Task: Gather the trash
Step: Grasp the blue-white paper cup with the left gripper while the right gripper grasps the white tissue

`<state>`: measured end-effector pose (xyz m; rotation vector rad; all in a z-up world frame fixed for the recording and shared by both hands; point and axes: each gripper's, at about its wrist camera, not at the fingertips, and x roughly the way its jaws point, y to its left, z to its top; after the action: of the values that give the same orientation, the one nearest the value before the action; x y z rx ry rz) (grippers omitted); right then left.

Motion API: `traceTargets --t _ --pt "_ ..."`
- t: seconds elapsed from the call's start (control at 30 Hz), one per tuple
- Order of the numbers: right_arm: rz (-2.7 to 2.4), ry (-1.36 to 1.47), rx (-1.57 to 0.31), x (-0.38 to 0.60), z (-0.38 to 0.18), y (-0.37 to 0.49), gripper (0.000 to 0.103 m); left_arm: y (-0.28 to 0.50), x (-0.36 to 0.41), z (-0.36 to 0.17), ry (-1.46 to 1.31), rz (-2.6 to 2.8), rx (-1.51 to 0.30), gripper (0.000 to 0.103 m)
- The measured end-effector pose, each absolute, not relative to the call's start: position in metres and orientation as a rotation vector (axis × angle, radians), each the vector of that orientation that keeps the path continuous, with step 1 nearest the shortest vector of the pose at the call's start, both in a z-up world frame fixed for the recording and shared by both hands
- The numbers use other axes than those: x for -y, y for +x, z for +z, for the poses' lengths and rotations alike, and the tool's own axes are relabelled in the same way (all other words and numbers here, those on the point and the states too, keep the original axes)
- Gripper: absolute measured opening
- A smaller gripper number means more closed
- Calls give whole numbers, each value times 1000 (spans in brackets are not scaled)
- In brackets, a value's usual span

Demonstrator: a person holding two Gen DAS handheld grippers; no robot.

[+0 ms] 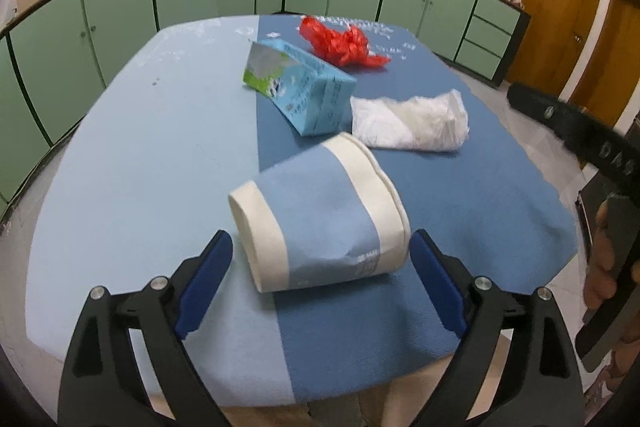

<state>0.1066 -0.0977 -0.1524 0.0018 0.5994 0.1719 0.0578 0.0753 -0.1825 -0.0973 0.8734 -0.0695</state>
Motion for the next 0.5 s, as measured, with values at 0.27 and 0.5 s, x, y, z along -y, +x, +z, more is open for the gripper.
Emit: traceTargets --t 0.27,0.5 --pt "174 -3 -606 96 -155 108 94 70 -89 -185 -149 16 -864 82" --pt "175 -2 -613 96 -157 110 94 69 -95 -167 -157 51 -783 80"
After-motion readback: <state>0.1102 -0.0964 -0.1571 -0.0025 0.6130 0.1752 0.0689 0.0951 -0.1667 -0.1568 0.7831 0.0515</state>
